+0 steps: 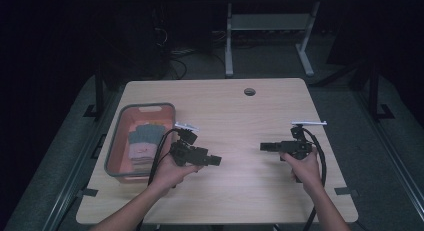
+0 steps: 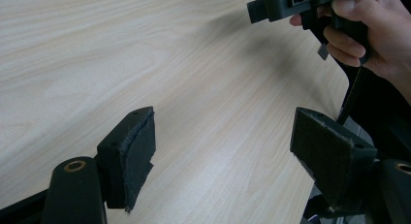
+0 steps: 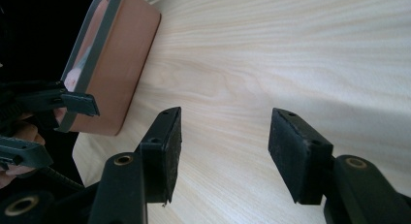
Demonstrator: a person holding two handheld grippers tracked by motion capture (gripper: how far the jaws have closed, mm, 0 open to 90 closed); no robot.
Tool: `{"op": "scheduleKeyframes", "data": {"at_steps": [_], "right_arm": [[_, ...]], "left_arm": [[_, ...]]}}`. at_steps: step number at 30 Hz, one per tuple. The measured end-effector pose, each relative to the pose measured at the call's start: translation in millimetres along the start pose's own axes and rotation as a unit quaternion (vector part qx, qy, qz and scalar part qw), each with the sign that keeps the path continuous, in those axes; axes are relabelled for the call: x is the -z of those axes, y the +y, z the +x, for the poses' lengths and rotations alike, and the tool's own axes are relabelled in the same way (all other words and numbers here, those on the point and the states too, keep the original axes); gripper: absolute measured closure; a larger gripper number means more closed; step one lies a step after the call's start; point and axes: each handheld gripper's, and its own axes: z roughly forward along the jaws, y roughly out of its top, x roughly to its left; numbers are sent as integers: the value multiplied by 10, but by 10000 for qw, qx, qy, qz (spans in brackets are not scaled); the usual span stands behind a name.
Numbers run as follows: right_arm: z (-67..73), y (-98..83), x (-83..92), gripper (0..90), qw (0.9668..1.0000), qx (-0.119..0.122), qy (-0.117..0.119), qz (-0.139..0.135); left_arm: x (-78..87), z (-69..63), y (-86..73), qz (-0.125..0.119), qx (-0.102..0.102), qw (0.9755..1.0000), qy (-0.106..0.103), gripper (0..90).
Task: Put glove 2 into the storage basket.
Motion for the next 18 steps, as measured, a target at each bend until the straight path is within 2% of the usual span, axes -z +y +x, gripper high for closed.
{"op": "scheduleKeyframes", "data": {"at_steps": [5,12,15,18], "right_arm": [[-43,-79,18,449,10000,-20,25,1],[-110,-215,79,443,10000,-75,52,-29],[-117,-252,103,438,10000,-46,-8,-22],[-103,-347,151,412,9999,90,-70,-67]], "left_arm": [[-45,-30,-48,-46,-6,10000,-37,244],[-147,-65,-168,19,-28,10000,-71,244],[-157,-73,-193,36,-62,10000,-59,244],[-193,-94,-236,2,-52,9999,-115,243]]}}
